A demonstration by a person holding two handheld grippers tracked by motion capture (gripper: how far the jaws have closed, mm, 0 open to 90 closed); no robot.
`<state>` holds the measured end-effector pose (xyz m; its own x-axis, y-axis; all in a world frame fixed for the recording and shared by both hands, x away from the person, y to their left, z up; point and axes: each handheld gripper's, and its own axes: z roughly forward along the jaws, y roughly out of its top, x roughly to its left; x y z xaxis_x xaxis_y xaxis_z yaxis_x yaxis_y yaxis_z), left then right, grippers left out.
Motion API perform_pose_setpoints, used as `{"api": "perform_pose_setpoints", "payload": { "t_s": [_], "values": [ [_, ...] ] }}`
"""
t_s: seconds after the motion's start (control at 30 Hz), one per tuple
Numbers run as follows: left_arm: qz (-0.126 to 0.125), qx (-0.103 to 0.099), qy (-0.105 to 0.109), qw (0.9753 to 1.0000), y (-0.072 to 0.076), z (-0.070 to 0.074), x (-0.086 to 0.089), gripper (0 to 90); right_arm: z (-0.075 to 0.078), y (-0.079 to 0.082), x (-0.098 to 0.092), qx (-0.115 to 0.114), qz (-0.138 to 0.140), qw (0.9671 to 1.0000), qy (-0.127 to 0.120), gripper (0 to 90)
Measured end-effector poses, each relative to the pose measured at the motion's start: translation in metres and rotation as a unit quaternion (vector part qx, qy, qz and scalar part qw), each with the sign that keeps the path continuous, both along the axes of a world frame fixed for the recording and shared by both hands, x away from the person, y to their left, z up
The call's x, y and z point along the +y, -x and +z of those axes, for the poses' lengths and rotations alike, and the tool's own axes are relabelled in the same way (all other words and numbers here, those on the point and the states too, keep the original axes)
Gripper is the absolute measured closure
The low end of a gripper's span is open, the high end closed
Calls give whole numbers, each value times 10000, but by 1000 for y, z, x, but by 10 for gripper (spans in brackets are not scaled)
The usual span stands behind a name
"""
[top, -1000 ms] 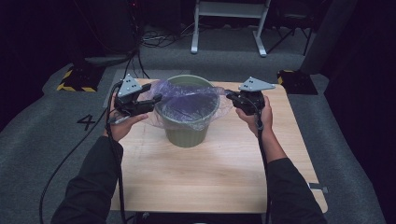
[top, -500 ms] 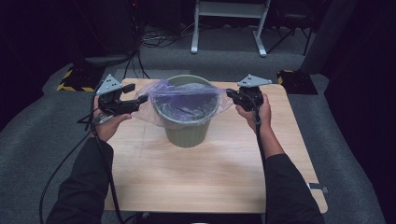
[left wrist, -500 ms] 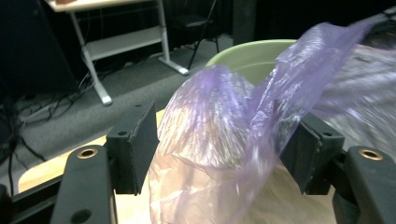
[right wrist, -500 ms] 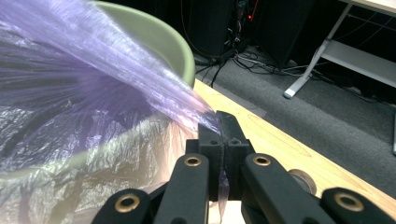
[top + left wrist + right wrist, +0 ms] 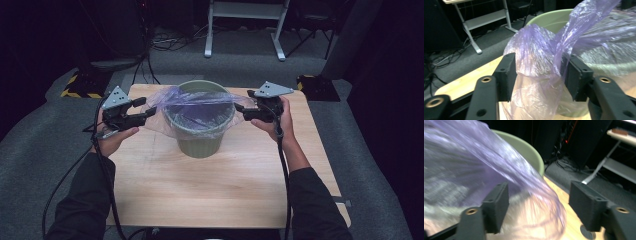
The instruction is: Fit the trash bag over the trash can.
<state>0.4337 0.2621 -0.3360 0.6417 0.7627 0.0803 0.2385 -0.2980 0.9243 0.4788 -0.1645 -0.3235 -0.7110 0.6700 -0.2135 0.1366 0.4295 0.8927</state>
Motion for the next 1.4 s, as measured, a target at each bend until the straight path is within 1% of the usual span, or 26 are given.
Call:
{"api": "perform_pose_setpoints", "payload": {
  "t_s": [0.03,0.07,0.13,0.17,0.2,0.27,0.33,0.4,0.43,0.5,0.53,0.6,0.63,0.73,0.8,0.83,0.87,0.93,0.97,1.03,1.07,1.13,1.17,1.2,1.3,1.4],
  "values": [
    [-13,-16,-25,10000,-2,1,-1,519,2,1,2,-54,9,10000,-24,299],
    [-34,-38,-56,10000,-3,2,-2,546,4,1,5,-89,16,10000,-35,316],
    [14,-111,-190,9998,-7,3,-5,590,8,-1,9,-127,17,9999,1,398],
    [-11,-112,-261,9996,-9,4,-7,629,9,-3,13,-182,-6,9998,72,487],
    [2,-131,-305,9994,-11,4,-8,639,9,-6,16,-205,-17,9997,160,560],
    [91,-159,-382,9991,-15,4,-10,670,10,-12,19,-201,-49,9994,261,682],
    [42,-111,-281,9995,-20,4,-11,698,11,-17,21,-186,-70,9994,294,795],
    [130,-162,-243,9995,-26,3,-12,750,11,-21,22,-204,-141,9993,289,878],
    [106,-105,-183,9997,-30,2,-12,768,12,-25,24,-116,-164,9994,284,893],
    [85,-45,-127,9999,-35,2,-14,786,11,-30,25,-43,-264,9992,304,900],
    [118,0,-128,9998,-39,1,-16,788,10,-32,26,-15,-305,9990,318,900],
    [197,76,-82,9997,-45,1,-18,785,8,-40,27,116,-461,9982,367,900],
    [221,82,-71,9997,-48,1,-20,777,6,-43,27,199,-507,9978,386,900],
    [257,214,-88,9994,-56,-2,-26,763,-2,-53,25,507,-685,9957,356,900],
    [342,244,-117,9991,-62,-4,-29,760,-7,-58,24,641,-769,9943,364,900],
    [395,261,-131,9988,-64,-5,-29,730,-9,-61,23,692,-813,9937,346,900],
    [540,278,-159,9980,-68,-7,-30,699,-11,-62,22,738,-814,9934,315,900],
    [738,338,-177,9965,-73,-9,-31,602,-15,-65,21,821,-867,9923,334,900],
    [745,370,-133,9964,-76,-11,-30,596,-16,-66,20,847,-865,9921,326,900],
    [607,396,-103,9973,-79,-14,-31,611,-19,-68,19,880,-866,9919,291,900],
    [546,410,-93,9976,-80,-16,-31,648,-20,-69,19,879,-860,9920,287,900],
    [557,430,-156,9974,-83,-19,-33,690,-22,-69,20,882,-840,9921,310,900],
    [548,446,-162,9974,-85,-21,-34,732,-23,-69,21,894,-838,9919,320,900],
    [545,453,-205,9973,-86,-22,-35,740,-24,-70,22,903,-820,9920,320,900],
    [458,505,-70,9977,-88,-24,-38,774,-29,-72,25,938,-802,9918,342,900],
    [381,531,-38,9979,-89,-26,-38,797,-32,-72,26,938,-782,9921,284,900]
  ]
}}
